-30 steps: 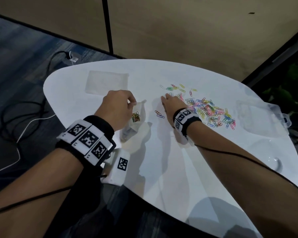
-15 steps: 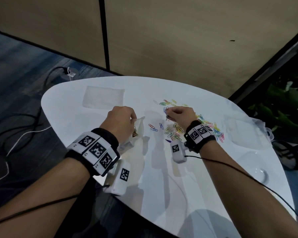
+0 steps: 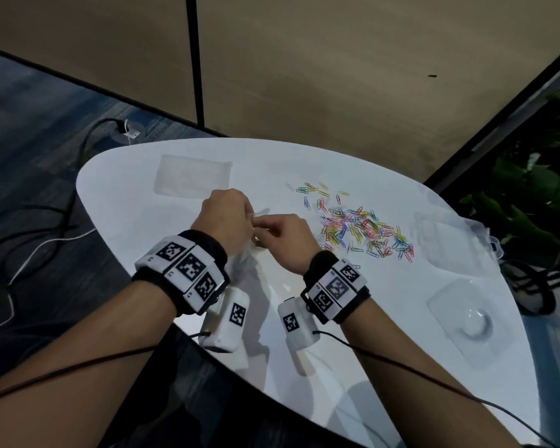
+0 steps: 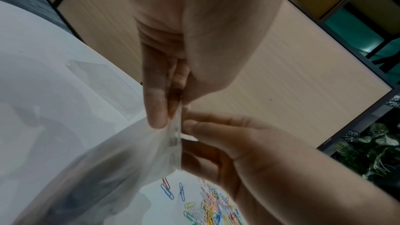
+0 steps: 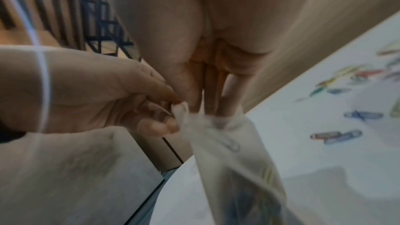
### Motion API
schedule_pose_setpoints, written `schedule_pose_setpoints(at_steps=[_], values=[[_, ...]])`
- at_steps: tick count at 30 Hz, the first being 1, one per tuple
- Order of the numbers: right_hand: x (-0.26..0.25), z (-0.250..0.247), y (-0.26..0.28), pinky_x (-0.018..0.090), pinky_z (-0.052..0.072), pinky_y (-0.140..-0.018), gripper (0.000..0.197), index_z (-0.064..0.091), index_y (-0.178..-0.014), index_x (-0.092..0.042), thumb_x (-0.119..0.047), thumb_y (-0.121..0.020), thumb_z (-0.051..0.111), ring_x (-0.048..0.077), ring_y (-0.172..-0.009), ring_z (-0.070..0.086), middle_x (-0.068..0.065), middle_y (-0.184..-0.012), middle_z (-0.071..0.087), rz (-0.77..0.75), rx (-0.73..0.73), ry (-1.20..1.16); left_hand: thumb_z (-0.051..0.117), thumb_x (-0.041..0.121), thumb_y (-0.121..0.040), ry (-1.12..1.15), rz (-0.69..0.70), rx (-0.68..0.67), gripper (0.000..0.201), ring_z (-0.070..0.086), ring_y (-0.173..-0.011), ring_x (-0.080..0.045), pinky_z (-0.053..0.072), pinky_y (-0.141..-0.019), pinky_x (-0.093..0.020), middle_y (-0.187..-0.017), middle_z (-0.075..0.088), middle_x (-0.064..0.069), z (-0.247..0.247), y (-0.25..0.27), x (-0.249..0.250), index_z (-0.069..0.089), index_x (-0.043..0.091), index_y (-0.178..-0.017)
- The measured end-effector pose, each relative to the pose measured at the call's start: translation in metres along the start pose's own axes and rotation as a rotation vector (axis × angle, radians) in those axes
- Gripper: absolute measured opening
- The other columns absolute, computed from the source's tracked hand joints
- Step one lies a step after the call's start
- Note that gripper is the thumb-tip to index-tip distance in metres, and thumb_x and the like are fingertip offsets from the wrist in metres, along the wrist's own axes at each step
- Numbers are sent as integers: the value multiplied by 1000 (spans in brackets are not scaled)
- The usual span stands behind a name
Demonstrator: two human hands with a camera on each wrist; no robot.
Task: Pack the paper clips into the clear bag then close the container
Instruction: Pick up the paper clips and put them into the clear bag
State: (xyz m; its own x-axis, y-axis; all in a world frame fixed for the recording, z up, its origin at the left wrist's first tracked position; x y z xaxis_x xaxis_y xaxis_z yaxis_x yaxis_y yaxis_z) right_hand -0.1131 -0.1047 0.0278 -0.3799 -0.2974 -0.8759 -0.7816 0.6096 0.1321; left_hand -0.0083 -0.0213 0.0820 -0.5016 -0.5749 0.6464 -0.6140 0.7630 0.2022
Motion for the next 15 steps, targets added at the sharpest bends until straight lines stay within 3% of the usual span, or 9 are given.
schedule_pose_setpoints(at_steps=[3, 4, 6, 8, 9, 11, 13, 15], values=[[0, -21, -5, 33, 61, -79, 31, 76, -90, -7, 6, -88, 48, 20, -83, 74, 4, -91, 75, 6, 105, -159, 60, 14, -92, 19, -5, 6, 15, 72, -79, -33, 62, -78, -42, -81, 71, -14, -2, -2, -5, 74, 14, -88], [3, -30, -9, 33, 60, -80, 33, 76, -90, -7, 7, -88, 46, 23, -85, 73, 6, -91, 75, 10, 163, -106, 59, 13, -92, 17, -5, 4, 15, 72, -79, -33, 61, -79, -41, -81, 71, -14, -2, -2, -7, 74, 14, -88], [17, -40, -19, 28, 53, -94, 33, 73, -110, -13, -2, -93, 46, 23, -106, 67, 6, -115, 71, 11, 182, 214, 59, 11, -93, 14, -3, -1, 15, 72, -81, -32, 61, -81, -40, -83, 71, -12, -2, -3, -11, 72, 15, -90], [40, -28, -28, 31, 33, -113, 40, 50, -141, -18, -19, -101, 42, 21, -137, 43, 4, -151, 43, 37, -49, 580, 59, 11, -94, 19, 0, -1, 14, 72, -82, -31, 62, -81, -40, -86, 72, -11, -2, -4, -16, 72, 16, -91], [53, -17, -30, 35, 25, -118, 46, 37, -149, -18, -24, -103, 38, 21, -144, 30, 5, -160, 27, 9, -195, 734, 59, 11, -94, 21, 1, 2, 14, 72, -82, -31, 62, -80, -40, -88, 72, -12, -3, -5, -18, 72, 17, -90], [83, 2, -27, 46, 24, -120, 53, 23, -153, -12, -29, -103, 31, 27, -148, 17, 9, -163, 12, -135, -400, 1002, 60, 12, -94, 18, 6, 7, 14, 72, -82, -32, 62, -80, -40, -90, 72, -13, -5, -5, -20, 72, 17, -89], [110, -1, -21, 49, 22, -120, 57, 10, -155, -13, -31, -103, 27, 28, -151, 8, 6, -164, 3, -153, -448, 1154, 59, 12, -94, 14, 12, 7, 14, 72, -83, -33, 61, -82, -41, -89, 73, -13, -6, -5, -21, 72, 15, -89], [126, -22, -15, 49, 12, -122, 56, 2, -156, -19, -28, -104, 22, 25, -152, 3, -1, -165, -3, -106, -357, 1186, 59, 12, -94, 12, 21, 2, 15, 72, -84, -34, 61, -83, -41, -89, 73, -13, -5, -5, -21, 71, 17, -88]])
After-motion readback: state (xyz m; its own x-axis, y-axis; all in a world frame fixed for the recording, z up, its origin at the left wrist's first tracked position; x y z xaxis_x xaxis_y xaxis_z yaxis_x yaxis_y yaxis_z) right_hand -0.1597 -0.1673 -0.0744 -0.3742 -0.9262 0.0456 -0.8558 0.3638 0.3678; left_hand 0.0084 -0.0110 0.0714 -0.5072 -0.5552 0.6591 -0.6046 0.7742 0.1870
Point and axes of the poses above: each hand's wrist, its own y-axis away from the middle knuckle, its own z-axis out of the palm, x = y × z, the point moved 4 cm from there along -y, towards the middle knuckle
